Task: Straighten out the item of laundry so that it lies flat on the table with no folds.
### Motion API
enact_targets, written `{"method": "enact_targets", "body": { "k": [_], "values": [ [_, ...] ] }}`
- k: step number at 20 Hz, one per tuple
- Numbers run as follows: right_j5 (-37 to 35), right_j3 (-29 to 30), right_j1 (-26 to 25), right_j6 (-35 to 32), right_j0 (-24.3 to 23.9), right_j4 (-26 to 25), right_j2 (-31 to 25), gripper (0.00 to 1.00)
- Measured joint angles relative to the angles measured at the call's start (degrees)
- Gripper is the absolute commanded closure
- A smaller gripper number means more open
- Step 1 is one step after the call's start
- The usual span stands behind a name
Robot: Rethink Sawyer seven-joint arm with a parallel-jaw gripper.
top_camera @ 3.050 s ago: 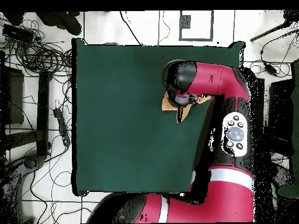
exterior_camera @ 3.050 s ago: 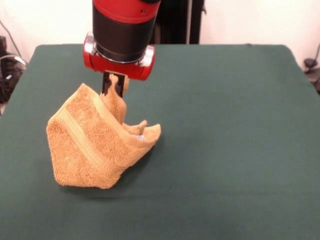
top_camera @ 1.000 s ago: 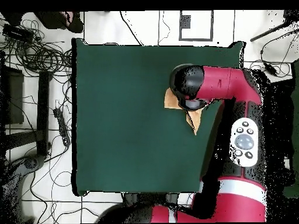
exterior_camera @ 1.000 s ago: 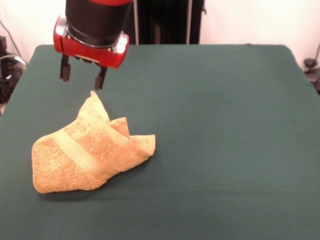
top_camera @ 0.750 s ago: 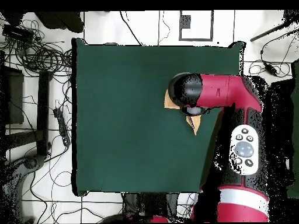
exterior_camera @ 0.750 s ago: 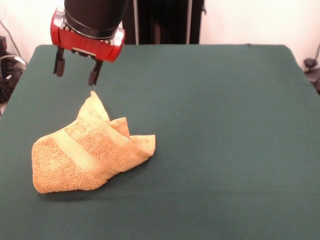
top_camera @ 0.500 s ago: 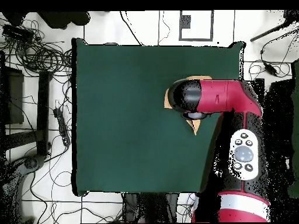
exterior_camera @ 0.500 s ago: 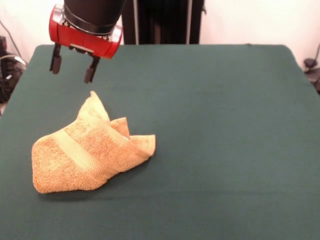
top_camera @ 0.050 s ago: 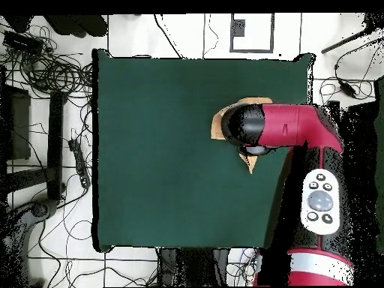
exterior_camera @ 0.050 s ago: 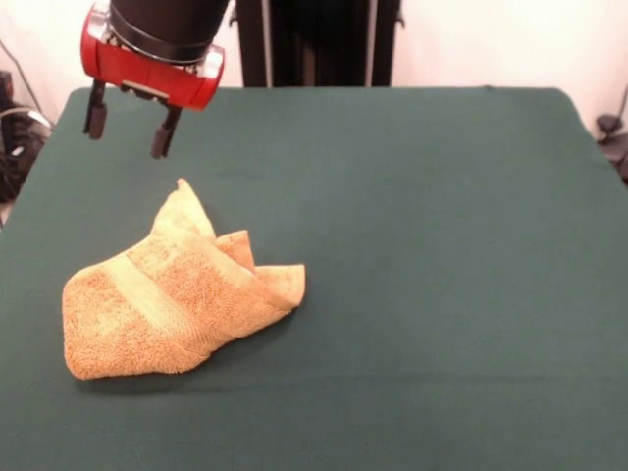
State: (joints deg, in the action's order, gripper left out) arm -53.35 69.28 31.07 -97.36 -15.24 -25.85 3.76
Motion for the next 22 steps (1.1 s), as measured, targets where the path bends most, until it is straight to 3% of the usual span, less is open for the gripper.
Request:
{"method": "enact_targets", "body": {
  "k": [13, 22],
  "values": [
    [1.26, -0.51, -0.75, 0.00, -5.06, 1.47, -2.27, 0.00],
    [1.50, -2.03, -5.07, 0.00, -4.37, 2.83, -4.54, 0.00]
  ]
}}
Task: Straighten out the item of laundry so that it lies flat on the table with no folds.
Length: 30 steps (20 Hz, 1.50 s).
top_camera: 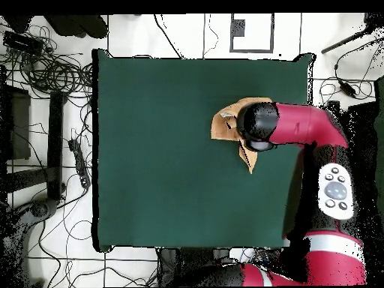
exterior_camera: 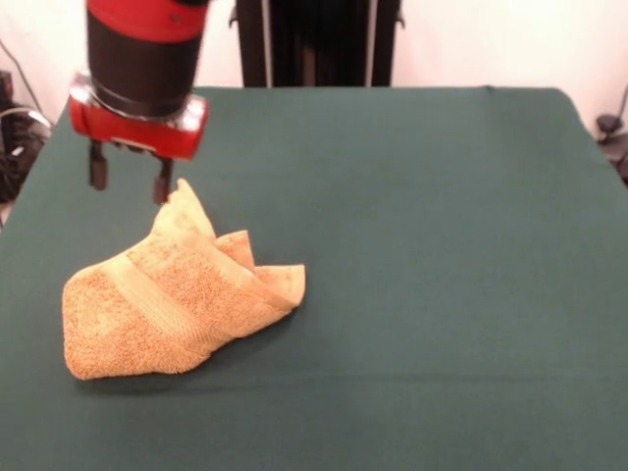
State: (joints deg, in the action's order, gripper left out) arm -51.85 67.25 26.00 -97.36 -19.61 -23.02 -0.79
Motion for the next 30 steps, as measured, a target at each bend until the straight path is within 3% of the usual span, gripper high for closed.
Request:
{"method": "enact_targets", "body": {
  "k": [18, 30],
  "values": [
    [4.68, -3.91, -10.22, 0.00, 6.98, 1.05, -0.17, 0.00],
    [5.68, -4.04, -10.29, 0.00, 6.34, 1.05, 0.02, 0.00]
  ]
}}
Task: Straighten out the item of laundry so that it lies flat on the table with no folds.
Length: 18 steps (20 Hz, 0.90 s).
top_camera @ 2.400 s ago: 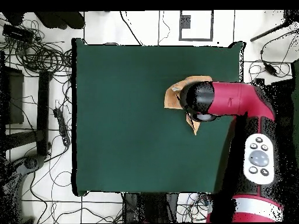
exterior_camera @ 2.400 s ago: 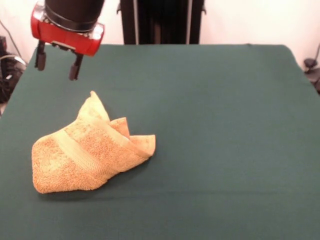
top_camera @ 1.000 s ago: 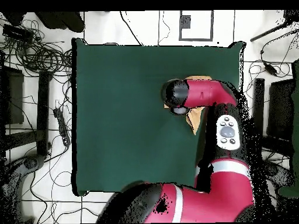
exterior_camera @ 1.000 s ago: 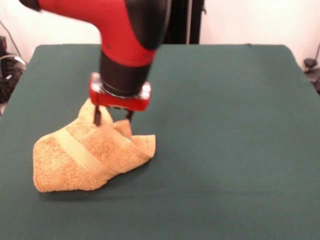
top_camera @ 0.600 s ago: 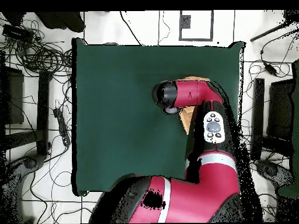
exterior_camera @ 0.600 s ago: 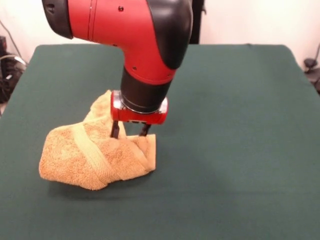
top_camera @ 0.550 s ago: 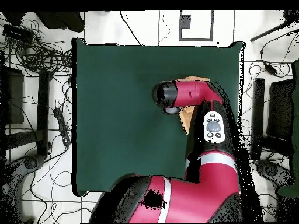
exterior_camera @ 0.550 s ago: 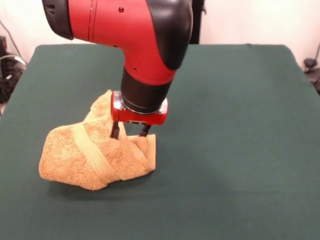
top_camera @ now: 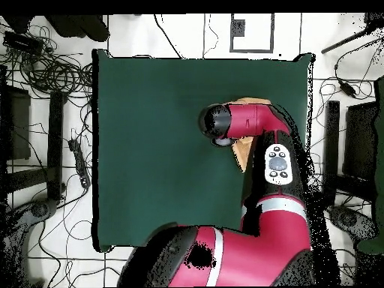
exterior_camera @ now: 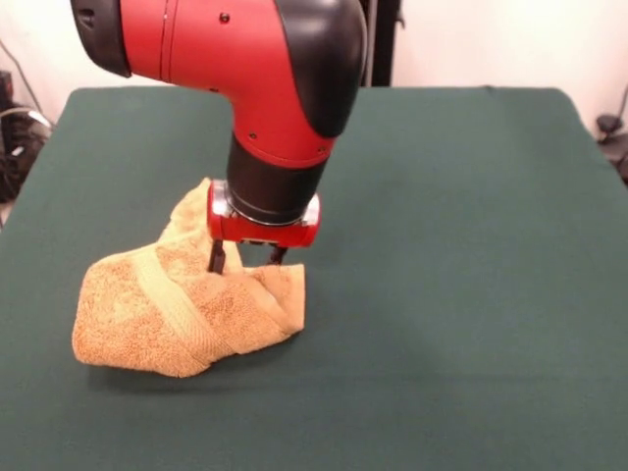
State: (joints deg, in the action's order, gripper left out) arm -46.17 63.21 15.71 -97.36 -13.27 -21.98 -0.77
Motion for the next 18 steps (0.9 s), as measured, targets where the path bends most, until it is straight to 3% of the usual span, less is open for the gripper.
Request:
{"method": "enact_targets", "body": {
  "k": [8, 18],
  "values": [
    [0.11, 0.93, 1.88, 0.00, -0.51, -0.04, -0.23, 0.00],
    [-6.79, 0.71, 10.23, 0.00, -0.55, 1.01, -0.44, 0.00]
  ]
}}
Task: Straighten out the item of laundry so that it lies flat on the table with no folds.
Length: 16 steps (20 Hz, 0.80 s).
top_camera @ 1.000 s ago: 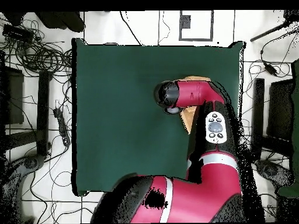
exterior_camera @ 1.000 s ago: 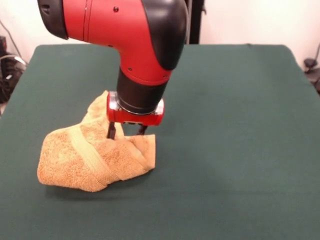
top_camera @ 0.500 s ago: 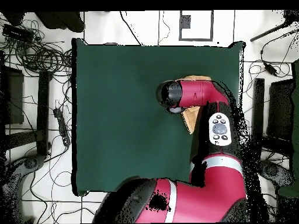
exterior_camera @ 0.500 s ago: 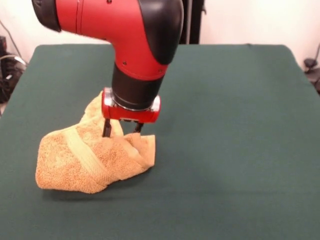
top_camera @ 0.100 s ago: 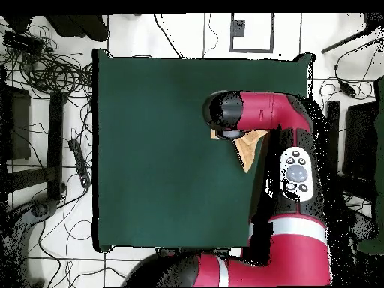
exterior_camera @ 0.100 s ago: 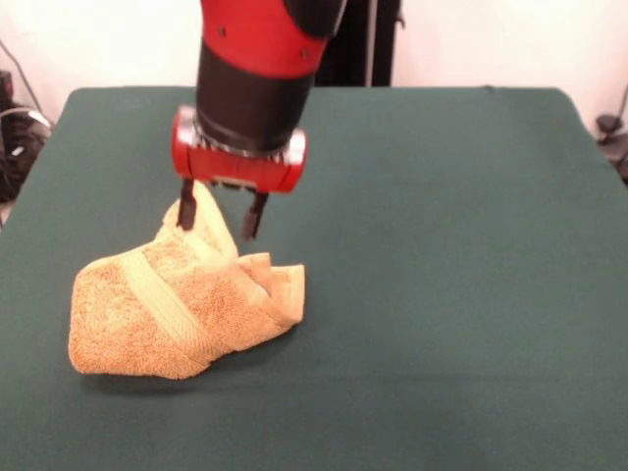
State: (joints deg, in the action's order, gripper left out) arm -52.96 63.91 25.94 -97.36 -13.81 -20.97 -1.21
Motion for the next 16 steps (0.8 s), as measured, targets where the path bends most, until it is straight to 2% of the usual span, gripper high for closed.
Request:
{"method": "enact_targets", "body": {
  "k": [9, 16],
  "values": [
    [-3.55, -3.41, 1.67, 0.00, 0.57, -0.12, -0.05, 0.00],
    [-3.56, -7.76, -0.60, 0.00, 1.59, -0.19, -0.10, 0.00]
  ]
}}
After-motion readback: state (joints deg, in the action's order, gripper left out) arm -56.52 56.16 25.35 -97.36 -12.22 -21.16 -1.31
